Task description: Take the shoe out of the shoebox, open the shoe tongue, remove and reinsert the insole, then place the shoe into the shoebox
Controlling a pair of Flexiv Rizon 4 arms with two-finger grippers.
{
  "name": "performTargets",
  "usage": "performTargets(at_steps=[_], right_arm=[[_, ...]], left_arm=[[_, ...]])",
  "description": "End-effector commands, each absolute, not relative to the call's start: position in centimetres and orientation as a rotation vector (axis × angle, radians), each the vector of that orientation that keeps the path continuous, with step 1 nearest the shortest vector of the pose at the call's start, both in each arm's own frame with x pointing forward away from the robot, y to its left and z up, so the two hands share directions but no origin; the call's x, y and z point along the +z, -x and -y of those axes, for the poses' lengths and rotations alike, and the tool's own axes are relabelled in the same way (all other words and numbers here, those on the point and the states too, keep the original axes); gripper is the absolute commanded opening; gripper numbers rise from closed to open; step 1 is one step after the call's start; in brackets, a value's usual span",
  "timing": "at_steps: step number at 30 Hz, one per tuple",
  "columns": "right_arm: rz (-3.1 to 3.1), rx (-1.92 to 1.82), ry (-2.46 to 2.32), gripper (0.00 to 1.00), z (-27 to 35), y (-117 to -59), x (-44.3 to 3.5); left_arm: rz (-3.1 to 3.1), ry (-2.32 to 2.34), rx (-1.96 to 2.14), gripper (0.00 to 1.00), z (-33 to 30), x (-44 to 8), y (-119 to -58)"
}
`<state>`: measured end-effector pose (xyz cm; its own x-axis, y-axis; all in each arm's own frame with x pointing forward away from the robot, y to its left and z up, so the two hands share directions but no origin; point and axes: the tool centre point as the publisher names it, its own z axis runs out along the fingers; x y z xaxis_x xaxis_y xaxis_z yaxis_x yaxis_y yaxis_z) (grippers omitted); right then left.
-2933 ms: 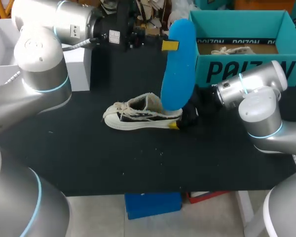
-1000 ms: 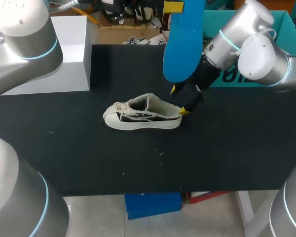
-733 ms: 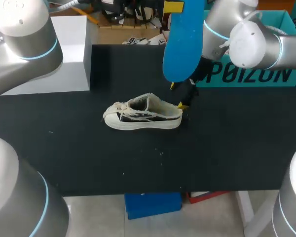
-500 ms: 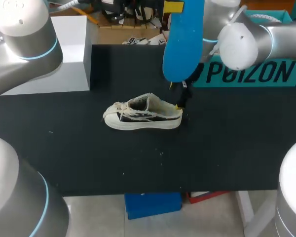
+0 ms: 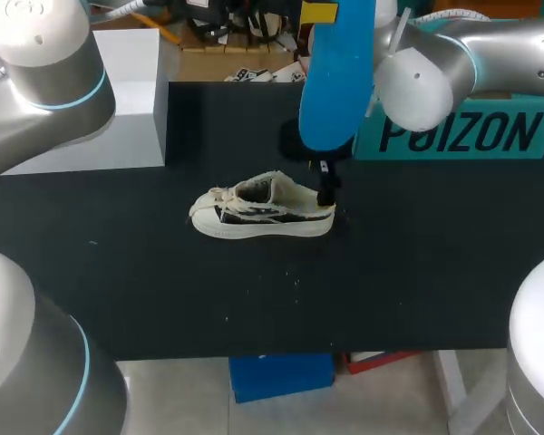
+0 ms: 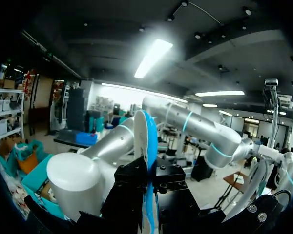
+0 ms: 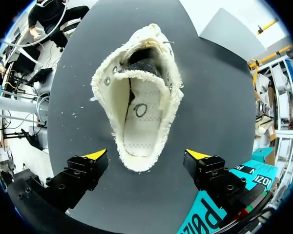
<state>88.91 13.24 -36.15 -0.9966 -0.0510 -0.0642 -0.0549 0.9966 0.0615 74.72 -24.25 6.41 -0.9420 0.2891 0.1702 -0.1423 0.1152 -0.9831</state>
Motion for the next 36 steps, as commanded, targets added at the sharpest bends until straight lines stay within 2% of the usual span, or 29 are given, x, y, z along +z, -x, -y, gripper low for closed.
performTargets(at_steps=[1,7,28,36], right_arm=[[-3.078,0.095,0.079,1.0,-13.6,-89.0,-36.6],[-3.072,0.138,0.076,1.0,-13.8,-89.0,-36.7],[-2.853,1.004,0.136,1.0,-13.8,-88.3,-37.8],[-2.79,1.186,0.065,1.0,-13.7,-88.3,-39.6]], left_arm=[[2.08,0.145,1.894,0.0,24.4,6.4,-74.8],[2.08,0.145,1.894,0.0,24.4,6.4,-74.8],[2.08,0.145,1.894,0.0,24.4,6.4,-74.8],[2.08,0.145,1.894,0.0,24.4,6.4,-74.8]])
